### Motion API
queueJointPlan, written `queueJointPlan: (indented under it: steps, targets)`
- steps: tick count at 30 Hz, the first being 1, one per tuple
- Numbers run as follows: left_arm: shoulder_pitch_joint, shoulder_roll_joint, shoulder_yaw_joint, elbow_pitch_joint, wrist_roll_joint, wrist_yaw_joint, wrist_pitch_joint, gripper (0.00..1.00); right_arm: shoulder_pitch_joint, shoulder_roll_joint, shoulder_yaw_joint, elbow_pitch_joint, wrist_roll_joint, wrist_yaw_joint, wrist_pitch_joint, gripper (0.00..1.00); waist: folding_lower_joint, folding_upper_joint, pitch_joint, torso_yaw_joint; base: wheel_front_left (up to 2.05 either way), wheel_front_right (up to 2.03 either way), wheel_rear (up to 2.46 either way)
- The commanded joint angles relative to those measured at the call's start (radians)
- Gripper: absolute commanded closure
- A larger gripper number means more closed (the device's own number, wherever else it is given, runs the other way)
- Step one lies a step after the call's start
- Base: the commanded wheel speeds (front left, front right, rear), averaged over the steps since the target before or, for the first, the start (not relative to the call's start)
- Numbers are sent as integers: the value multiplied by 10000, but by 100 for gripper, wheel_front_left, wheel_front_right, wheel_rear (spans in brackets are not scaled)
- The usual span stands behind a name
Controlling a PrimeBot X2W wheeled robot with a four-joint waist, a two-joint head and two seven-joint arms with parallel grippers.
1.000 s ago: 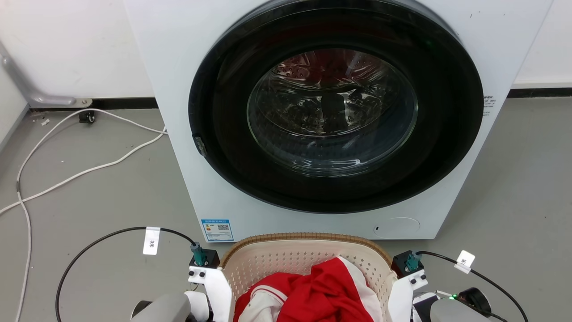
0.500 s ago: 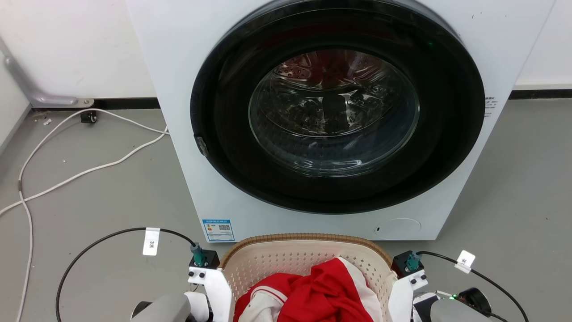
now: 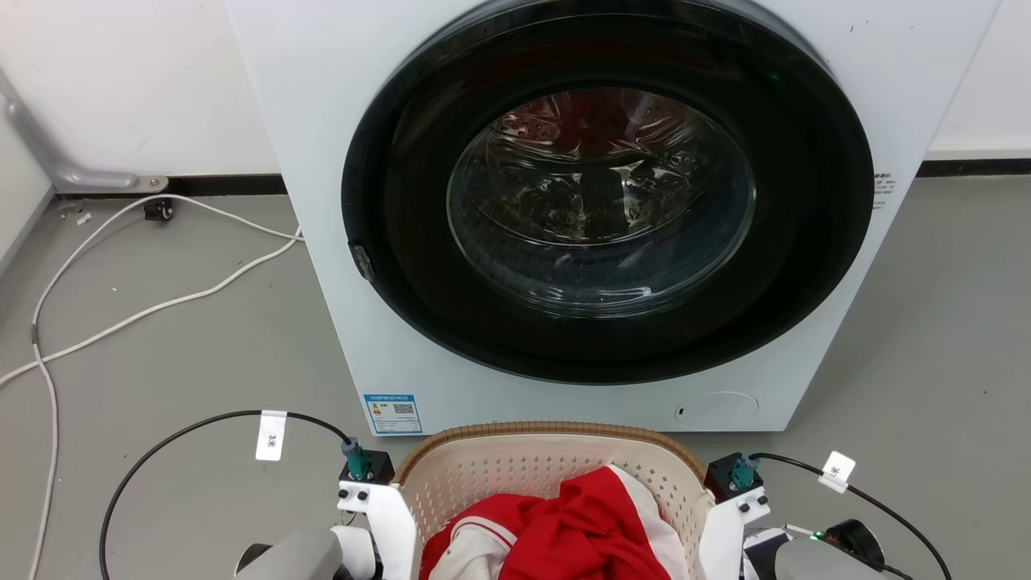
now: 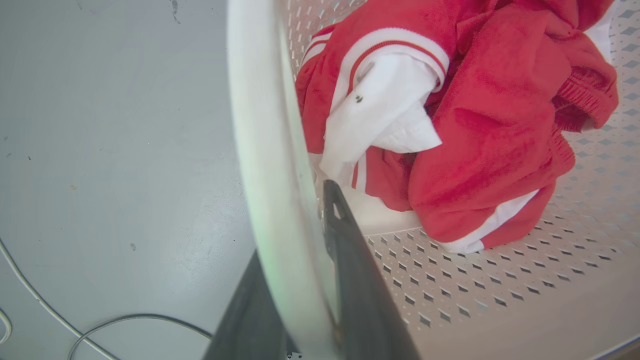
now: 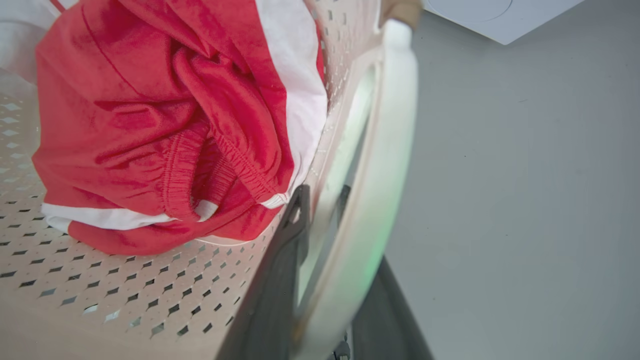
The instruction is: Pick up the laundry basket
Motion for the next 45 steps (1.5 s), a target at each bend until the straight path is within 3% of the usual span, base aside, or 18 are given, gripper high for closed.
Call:
queueJointPlan:
  steps: [1, 45]
  targets:
    - [-292, 101, -24, 19, -27, -35, -115, 100, -53, -76, 159, 50, 21, 28, 12, 100, -1, 0, -4, -5, 0, 0, 0]
    - [-190, 135, -475, 100, -474, -35, -158, 100, -116, -140, 1312, 202, 1144, 28, -109, 100, -1, 0, -82, -78, 0, 0, 0]
